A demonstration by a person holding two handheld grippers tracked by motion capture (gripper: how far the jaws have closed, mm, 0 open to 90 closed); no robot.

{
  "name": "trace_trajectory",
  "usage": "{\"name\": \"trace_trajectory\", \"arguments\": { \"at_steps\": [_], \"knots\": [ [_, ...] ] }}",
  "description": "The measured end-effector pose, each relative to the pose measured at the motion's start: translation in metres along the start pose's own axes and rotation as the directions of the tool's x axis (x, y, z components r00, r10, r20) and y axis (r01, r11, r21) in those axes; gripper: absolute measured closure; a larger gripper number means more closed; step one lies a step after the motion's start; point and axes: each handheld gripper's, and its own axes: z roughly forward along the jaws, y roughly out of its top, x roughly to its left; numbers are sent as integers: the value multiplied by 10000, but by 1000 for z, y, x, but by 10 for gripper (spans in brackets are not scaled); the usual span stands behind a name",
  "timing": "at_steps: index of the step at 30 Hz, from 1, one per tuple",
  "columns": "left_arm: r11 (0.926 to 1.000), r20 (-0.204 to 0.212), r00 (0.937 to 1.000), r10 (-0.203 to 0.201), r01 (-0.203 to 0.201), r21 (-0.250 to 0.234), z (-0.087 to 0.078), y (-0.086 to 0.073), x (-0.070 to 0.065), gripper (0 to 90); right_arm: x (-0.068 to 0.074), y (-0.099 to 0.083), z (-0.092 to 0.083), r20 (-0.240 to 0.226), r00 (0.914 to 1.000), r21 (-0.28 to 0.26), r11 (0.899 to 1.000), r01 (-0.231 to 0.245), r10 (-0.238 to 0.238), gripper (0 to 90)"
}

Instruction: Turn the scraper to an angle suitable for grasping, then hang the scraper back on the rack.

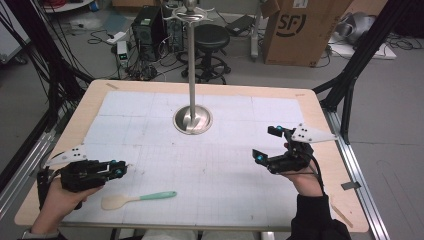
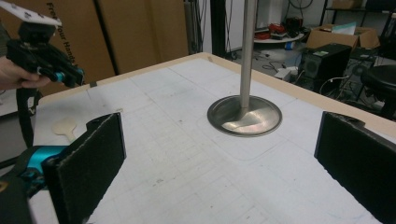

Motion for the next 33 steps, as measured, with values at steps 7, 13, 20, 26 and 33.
{"name": "trace_trajectory", "arguments": {
  "at_steps": [7, 13, 20, 26, 33],
  "knots": [
    [9967, 35, 9977, 682, -679, -434, 2, 17, -7, 473, 4, -2, -1, -80, 9999, 129, 9999, 91, -90, 10],
    [9903, 187, 9921, 1240, -1226, -647, 3, 21, -7, 348, 8, -2, 0, -219, 9997, 117, 9999, 105, -103, 10],
    [9879, 498, 9895, 1353, -1309, -832, 6, 23, -7, 156, 6, -5, -8, -147, 9999, 7, 10000, 19, -19, 10],
    [9863, 1053, 9808, 1644, -1622, -297, 14, 27, -9, 107, 4, -4, -13, -30, 10000, -131, 9999, -20, 19, 10],
    [9700, 1265, 9736, 1898, -2059, 1293, 26, 24, -8, 136, 4, -4, -15, 6, 10000, -122, 9999, -23, 23, 10]
  ]
}}
